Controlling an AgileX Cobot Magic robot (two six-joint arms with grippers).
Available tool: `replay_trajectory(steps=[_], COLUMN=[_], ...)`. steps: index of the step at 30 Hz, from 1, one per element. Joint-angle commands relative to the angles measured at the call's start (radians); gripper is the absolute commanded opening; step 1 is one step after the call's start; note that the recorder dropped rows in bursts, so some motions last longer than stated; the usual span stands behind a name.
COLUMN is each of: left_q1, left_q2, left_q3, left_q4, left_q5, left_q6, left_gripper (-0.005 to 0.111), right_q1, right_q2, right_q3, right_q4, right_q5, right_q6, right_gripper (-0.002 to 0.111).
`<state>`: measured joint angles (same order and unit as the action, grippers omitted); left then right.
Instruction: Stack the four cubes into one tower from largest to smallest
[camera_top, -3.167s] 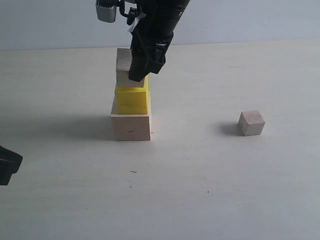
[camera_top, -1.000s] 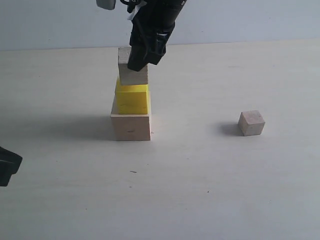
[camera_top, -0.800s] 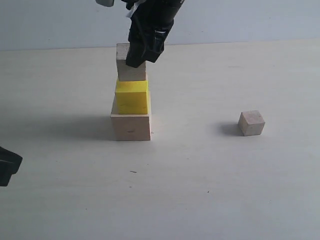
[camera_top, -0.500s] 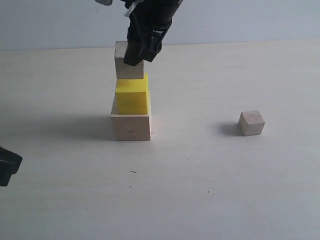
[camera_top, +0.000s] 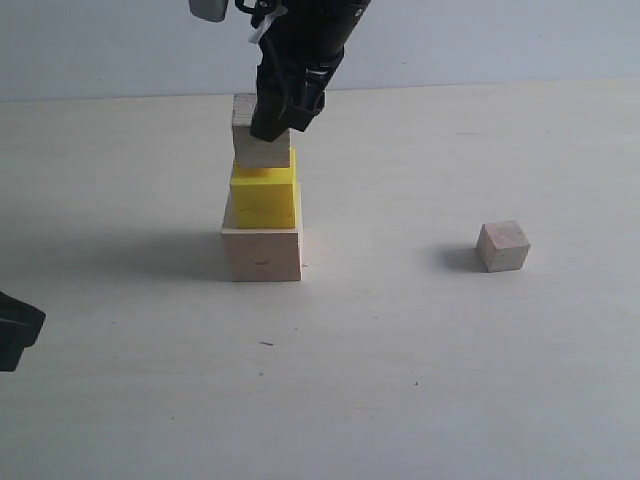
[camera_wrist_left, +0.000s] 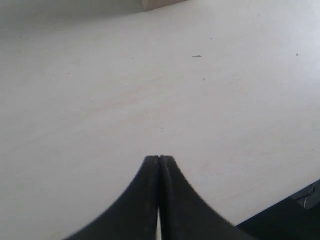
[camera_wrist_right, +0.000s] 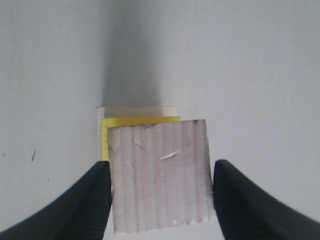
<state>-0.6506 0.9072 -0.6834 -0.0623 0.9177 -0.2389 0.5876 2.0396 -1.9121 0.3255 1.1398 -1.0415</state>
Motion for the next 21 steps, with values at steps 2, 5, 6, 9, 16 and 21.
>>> replay_trajectory(steps=[2,5,6,9,16,21], left_q1=[0.003,0.003,0.003,0.003,0.003,0.003], left_q2=[-0.006,-0.006,-0.006,-0.006,-0.006,-0.006], left_q3=[0.005,0.005,0.005,0.005,0.005,0.005], left_q4=[0.0,0.0,0.0,0.0,0.0,0.0], left_q5=[-0.008,-0.008,-0.008,-0.008,-0.008,-0.008], left_q6=[0.001,0.001,0.001,0.001,0.001,0.001], left_gripper=[0.001,0.001,0.001,0.001,0.001,0.001], right_q1=[-0.001,-0.001,-0.001,-0.001,-0.001,-0.001], right_q2=[-0.002,-0.002,-0.002,-0.002,-0.002,0.0], right_q3=[0.0,0.0,0.0,0.0,0.0,0.0], right_q4=[0.01,0.01,0.012,0.012,0.012,0.014], right_q5=[-0.002,-0.002,-0.002,-0.002,-0.002,-0.002], right_q6=[0.014,0.016,0.016,0.016,0.016,0.02], right_gripper=[0.0,0.0,0.0,0.0,0.0,0.0])
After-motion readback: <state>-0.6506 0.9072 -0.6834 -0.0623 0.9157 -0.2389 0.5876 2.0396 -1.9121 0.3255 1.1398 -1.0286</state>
